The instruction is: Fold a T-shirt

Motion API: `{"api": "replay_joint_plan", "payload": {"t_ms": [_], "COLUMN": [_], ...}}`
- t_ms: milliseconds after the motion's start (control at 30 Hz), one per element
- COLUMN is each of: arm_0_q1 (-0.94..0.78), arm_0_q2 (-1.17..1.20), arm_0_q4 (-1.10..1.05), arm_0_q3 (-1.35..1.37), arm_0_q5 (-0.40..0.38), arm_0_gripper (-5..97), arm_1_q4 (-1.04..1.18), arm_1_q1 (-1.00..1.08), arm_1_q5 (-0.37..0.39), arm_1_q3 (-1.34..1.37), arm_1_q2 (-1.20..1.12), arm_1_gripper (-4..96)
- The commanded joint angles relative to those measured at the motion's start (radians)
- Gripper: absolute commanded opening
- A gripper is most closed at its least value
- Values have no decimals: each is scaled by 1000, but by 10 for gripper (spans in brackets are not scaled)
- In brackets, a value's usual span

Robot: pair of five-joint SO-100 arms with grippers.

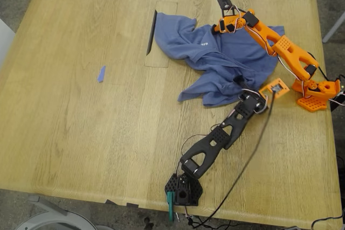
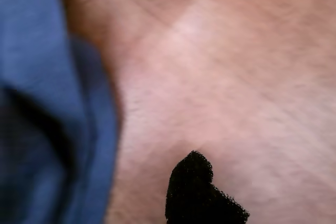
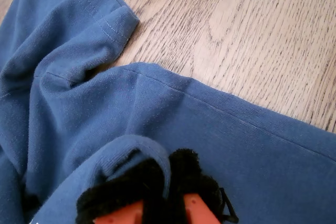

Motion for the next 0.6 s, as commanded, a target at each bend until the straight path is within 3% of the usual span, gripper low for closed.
{"api": "replay_joint_plan", "payload": {"t_ms": [0, 300, 567], "arm_0_q1": [-66, -123, -146], "arm_0_q2": [31, -41, -106], "arm_0_q4": [-14, 5, 5], "arm_0_q3": [-40, -43, -43], "arm_0_q5": [29, 89, 167], "arm_0_gripper": [839, 747, 586], "arm_1_q4": [2, 2, 3], "arm_1_q1": [-3, -12, -14], "arm_1_q5": [-2, -2, -2], "arm_1_q3": [-49, -49, -49], "arm_1_q2": [95, 106, 117], "arm_1_gripper": [-2, -2, -2]}}
